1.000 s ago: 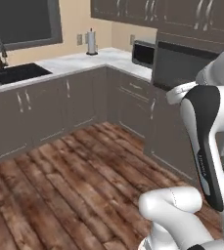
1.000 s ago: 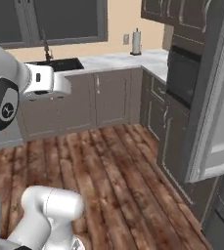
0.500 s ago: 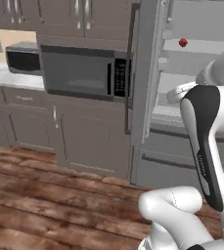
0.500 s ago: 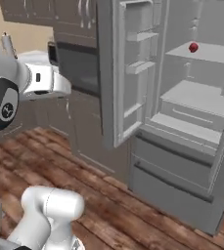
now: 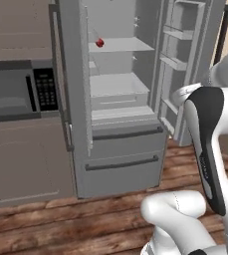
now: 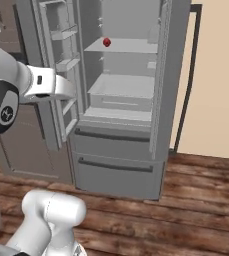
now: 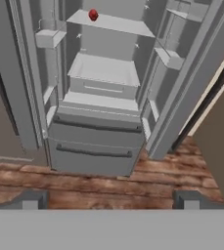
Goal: Open the fridge, remove the pear, bell pepper, and shrimp, and place them on any counter.
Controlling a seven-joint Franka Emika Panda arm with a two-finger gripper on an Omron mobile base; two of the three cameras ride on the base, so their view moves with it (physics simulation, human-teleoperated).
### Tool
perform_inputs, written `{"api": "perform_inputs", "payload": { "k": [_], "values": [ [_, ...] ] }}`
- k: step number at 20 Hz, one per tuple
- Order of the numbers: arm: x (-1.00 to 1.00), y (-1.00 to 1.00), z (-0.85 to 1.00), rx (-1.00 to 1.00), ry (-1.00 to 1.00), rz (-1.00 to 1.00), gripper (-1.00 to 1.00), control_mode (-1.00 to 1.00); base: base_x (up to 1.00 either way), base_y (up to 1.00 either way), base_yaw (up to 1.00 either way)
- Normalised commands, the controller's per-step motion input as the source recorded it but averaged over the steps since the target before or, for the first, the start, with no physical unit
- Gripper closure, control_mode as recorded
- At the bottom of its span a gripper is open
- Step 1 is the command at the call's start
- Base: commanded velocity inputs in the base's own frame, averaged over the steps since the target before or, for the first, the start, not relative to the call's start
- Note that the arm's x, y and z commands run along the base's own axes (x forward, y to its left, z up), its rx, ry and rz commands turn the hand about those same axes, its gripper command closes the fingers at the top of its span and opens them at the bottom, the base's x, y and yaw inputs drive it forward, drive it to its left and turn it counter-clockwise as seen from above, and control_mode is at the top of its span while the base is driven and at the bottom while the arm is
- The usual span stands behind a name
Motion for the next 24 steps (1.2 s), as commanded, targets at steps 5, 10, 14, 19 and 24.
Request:
{"api": "perform_inputs", "payload": {
  "k": [5,10,14,19,24],
  "values": [
    [0.0,0.0,0.0,0.0,0.0,0.0,-1.0,1.0,0.0,-0.02,-0.04],
    [0.0,0.0,0.0,0.0,0.0,0.0,-1.0,1.0,0.13,0.14,0.0],
    [0.0,0.0,0.0,0.0,0.0,0.0,-1.0,1.0,0.59,0.04,0.04],
    [0.0,0.0,0.0,0.0,0.0,0.0,-1.0,1.0,0.95,0.01,0.03],
    [0.0,0.0,0.0,0.0,0.0,0.0,-1.0,1.0,0.94,0.0,0.02]
  ]
}}
